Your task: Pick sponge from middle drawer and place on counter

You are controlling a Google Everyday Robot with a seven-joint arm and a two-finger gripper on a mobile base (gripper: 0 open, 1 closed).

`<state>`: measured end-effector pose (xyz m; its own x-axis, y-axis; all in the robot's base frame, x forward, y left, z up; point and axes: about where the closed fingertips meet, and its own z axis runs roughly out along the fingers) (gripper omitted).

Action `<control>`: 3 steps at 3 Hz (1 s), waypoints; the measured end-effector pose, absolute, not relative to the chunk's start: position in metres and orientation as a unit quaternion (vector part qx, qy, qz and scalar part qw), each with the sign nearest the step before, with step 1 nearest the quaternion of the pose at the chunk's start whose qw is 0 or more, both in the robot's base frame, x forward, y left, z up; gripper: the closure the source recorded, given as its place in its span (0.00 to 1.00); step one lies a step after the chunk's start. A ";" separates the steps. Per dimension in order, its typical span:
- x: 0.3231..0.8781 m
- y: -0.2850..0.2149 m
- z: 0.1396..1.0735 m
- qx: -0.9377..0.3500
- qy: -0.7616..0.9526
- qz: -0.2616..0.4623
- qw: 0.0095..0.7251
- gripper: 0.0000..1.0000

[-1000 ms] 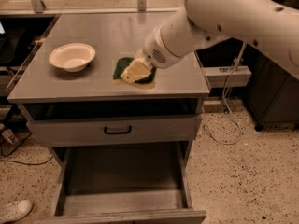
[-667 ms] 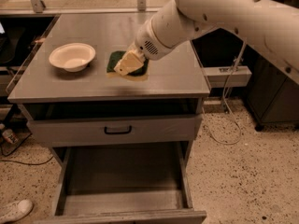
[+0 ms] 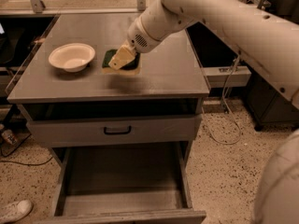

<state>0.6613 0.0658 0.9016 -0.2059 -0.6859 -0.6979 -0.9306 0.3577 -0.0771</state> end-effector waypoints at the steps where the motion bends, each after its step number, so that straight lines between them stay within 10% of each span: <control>1: 0.681 0.070 0.882 -0.537 0.757 0.193 0.320 1.00; 3: 0.693 0.073 0.849 -0.537 0.761 0.205 0.299 1.00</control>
Offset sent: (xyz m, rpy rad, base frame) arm 0.0398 0.0062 -0.0556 -0.0003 0.0739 0.0202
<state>0.6928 0.0726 0.8492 -0.2435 -0.6956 -0.6759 -0.9409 0.3387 -0.0096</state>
